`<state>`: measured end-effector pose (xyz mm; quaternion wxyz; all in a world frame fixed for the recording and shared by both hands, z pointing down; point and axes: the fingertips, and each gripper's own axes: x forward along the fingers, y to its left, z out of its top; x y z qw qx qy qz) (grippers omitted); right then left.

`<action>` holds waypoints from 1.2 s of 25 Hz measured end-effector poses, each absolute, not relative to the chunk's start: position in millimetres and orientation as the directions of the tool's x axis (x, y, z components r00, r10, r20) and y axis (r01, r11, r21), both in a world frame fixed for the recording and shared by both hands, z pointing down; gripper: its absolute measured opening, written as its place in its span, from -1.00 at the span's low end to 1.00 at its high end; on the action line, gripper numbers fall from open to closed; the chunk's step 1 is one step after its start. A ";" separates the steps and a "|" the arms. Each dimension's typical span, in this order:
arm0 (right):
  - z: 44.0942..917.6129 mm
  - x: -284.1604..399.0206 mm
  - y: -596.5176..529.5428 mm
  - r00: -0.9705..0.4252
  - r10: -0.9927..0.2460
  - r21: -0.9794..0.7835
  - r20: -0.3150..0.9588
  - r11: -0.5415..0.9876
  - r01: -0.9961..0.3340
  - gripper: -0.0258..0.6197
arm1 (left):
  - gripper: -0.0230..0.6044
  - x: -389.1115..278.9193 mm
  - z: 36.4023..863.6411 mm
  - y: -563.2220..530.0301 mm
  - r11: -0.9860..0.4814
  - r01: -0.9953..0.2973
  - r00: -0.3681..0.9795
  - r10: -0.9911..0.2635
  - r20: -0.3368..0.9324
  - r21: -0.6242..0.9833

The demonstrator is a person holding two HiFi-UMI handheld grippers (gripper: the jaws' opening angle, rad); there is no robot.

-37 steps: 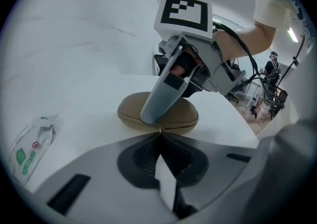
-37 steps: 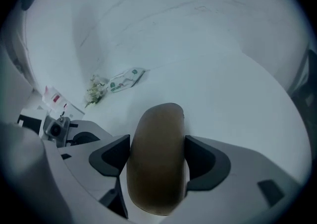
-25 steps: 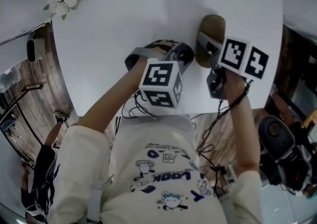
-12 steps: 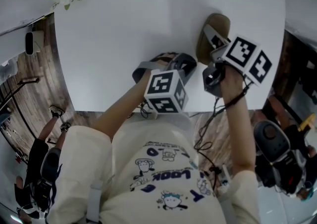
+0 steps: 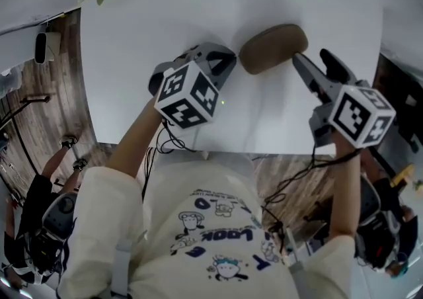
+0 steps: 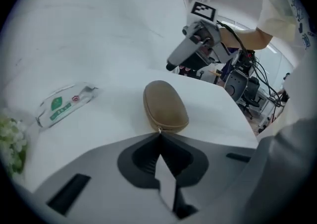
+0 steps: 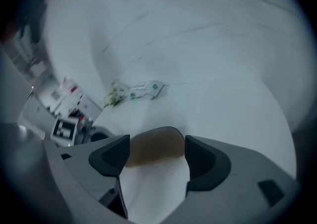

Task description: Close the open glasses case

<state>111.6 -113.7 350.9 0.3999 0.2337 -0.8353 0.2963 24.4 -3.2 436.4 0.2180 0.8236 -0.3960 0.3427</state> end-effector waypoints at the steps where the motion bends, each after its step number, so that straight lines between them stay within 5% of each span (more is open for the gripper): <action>1: 350.2 104.4 -107.9 -0.579 -0.108 -0.266 0.808 0.810 -0.523 0.08 | -0.93 13.3 435.3 -8.2 -0.574 -0.815 0.431 -0.514 0.742 0.075; 6: 381.3 68.8 -78.8 -0.444 -0.015 0.070 0.896 0.992 0.108 0.13 | -0.93 -25.1 444.1 -22.7 -0.541 -0.839 0.390 -0.532 0.751 0.052; 10: 408.0 55.3 -69.8 -0.326 0.027 0.100 0.945 0.925 0.367 0.13 | -0.93 -26.6 445.6 -24.0 -0.556 -0.831 0.396 -0.539 0.743 0.039; 18: 433.2 46.3 -69.5 -0.180 0.064 0.049 0.982 0.824 0.565 0.13 | -0.92 -26.9 449.7 -28.3 -0.551 -0.834 0.387 -0.533 0.753 0.039; 30: 443.1 43.5 -74.2 -0.171 -0.005 0.108 0.985 0.793 0.600 0.13 | -0.93 -27.8 451.8 -25.9 -0.681 -0.730 0.367 -0.473 0.801 -0.067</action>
